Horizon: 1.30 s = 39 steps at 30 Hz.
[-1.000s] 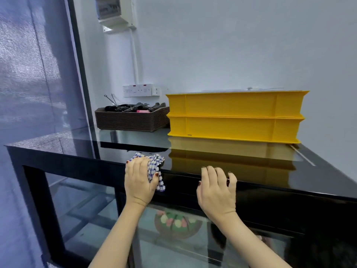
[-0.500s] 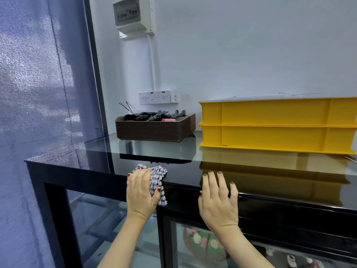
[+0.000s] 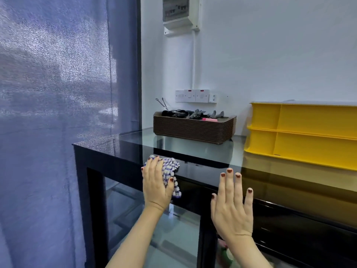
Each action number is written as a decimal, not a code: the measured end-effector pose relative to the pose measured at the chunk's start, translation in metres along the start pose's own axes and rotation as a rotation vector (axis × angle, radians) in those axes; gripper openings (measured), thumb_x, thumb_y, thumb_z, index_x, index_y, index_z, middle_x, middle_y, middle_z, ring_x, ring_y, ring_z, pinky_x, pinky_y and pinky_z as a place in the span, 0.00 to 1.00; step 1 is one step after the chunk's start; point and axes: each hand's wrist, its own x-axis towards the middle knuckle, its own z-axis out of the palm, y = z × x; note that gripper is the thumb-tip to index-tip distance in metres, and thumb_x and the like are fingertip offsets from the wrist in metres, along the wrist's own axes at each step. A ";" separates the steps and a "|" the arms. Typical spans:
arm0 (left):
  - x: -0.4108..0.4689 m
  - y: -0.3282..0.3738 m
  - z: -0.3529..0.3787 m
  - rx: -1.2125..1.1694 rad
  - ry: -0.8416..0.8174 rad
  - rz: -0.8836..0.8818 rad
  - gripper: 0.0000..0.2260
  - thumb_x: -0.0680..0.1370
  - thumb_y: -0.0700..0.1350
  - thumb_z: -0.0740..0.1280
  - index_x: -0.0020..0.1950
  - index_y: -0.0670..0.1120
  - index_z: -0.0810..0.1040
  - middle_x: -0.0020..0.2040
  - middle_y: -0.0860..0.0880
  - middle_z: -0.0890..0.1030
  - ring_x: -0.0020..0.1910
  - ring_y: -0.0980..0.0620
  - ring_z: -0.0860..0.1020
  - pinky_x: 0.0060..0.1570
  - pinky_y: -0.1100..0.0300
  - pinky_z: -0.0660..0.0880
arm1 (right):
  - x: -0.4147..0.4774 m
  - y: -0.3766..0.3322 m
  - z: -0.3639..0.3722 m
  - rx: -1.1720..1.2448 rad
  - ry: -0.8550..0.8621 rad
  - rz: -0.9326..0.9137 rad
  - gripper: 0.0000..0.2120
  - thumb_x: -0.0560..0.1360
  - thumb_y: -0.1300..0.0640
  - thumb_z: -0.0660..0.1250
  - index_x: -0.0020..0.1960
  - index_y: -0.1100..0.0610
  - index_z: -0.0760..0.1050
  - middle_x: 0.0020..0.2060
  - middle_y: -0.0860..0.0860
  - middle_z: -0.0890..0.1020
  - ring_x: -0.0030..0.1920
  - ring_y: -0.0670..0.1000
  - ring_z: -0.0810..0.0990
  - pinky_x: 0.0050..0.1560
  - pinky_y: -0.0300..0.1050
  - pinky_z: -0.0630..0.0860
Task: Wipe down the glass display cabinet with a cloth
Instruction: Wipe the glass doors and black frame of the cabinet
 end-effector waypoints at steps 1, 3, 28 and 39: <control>0.006 -0.015 -0.005 -0.002 -0.002 0.000 0.30 0.80 0.60 0.45 0.67 0.37 0.66 0.67 0.36 0.70 0.70 0.40 0.62 0.68 0.40 0.60 | 0.003 -0.017 0.003 0.008 0.012 -0.001 0.28 0.79 0.52 0.47 0.76 0.64 0.52 0.76 0.59 0.51 0.77 0.56 0.48 0.74 0.55 0.42; 0.017 -0.050 -0.015 -0.004 0.005 -0.018 0.31 0.80 0.60 0.44 0.69 0.36 0.65 0.69 0.36 0.68 0.71 0.41 0.59 0.69 0.40 0.58 | 0.011 -0.056 0.010 0.011 0.020 -0.023 0.29 0.78 0.51 0.48 0.76 0.64 0.52 0.77 0.59 0.50 0.77 0.56 0.47 0.74 0.54 0.41; 0.082 -0.279 -0.049 0.077 0.171 0.244 0.28 0.77 0.54 0.53 0.72 0.39 0.59 0.71 0.39 0.65 0.73 0.43 0.56 0.72 0.50 0.49 | 0.067 -0.301 0.066 -0.054 0.085 0.038 0.26 0.80 0.51 0.44 0.74 0.62 0.57 0.74 0.57 0.59 0.76 0.57 0.49 0.74 0.55 0.44; 0.046 -0.351 -0.028 0.127 0.376 0.187 0.31 0.74 0.50 0.57 0.71 0.32 0.60 0.72 0.36 0.62 0.71 0.38 0.62 0.68 0.43 0.59 | 0.006 -0.331 0.099 0.083 0.252 -0.023 0.28 0.77 0.52 0.49 0.73 0.64 0.59 0.73 0.60 0.61 0.74 0.59 0.55 0.73 0.55 0.47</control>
